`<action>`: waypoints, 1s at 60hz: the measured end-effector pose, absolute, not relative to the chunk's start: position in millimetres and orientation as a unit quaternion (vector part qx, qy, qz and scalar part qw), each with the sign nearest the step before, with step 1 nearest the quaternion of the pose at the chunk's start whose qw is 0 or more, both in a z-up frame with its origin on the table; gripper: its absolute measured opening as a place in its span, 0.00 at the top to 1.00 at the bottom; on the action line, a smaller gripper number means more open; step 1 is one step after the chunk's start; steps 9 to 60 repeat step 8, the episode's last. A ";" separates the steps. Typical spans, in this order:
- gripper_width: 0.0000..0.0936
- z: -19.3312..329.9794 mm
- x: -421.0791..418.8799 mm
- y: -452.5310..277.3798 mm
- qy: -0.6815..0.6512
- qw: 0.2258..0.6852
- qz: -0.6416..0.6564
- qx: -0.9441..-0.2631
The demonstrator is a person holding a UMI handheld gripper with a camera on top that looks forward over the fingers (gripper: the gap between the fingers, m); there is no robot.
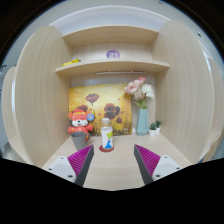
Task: Pour water
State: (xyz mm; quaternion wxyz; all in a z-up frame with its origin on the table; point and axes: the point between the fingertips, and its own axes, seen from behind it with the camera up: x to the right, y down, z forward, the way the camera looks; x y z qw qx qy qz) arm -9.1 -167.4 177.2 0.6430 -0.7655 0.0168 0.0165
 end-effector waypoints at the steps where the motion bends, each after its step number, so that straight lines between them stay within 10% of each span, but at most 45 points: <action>1: 0.11 178.7 -8.4 -169.4 0.019 0.644 0.017 -0.765; 60: 0.11 185.3 -0.6 -178.8 0.026 0.649 0.011 -0.760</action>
